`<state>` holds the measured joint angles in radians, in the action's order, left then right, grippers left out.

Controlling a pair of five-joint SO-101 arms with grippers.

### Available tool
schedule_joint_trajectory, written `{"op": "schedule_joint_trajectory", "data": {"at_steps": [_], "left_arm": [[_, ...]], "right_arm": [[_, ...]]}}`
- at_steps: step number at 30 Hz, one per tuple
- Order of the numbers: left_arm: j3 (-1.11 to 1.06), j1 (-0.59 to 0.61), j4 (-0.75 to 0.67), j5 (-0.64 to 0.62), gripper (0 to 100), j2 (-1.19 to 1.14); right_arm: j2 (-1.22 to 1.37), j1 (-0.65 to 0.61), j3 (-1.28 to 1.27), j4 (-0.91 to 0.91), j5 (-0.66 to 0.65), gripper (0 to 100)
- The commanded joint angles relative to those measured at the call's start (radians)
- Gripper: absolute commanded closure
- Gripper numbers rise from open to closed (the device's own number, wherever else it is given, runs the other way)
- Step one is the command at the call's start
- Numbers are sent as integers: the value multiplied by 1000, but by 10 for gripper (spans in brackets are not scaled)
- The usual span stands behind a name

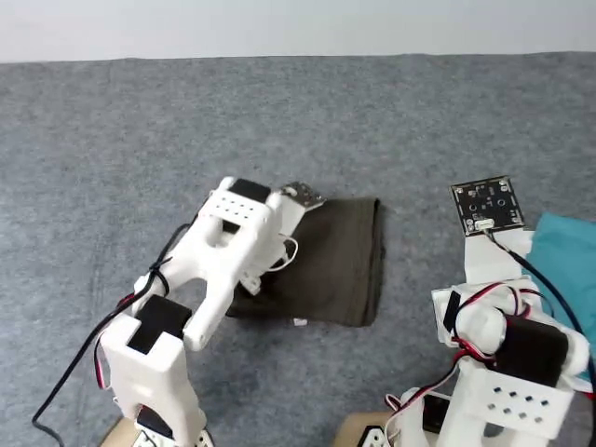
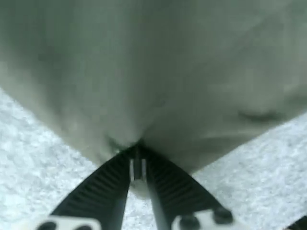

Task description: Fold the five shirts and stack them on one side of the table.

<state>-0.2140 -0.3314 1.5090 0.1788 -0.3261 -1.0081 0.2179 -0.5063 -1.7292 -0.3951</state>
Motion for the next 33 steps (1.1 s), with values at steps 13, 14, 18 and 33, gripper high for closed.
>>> {"op": "schedule_joint_trajectory", "data": {"at_steps": [13,14,18,33], "left_arm": [[145,9,117,2,994,232],[163,9,120,2,994,252],[211,29,123,0,994,316],[255,431,229,-84,994,572]], "right_arm": [[-10,-8,14,5,8,894],[-10,-8,14,5,8,894],[-5,-10,14,15,11,894],[280,-199,21,130,132,894]]}}
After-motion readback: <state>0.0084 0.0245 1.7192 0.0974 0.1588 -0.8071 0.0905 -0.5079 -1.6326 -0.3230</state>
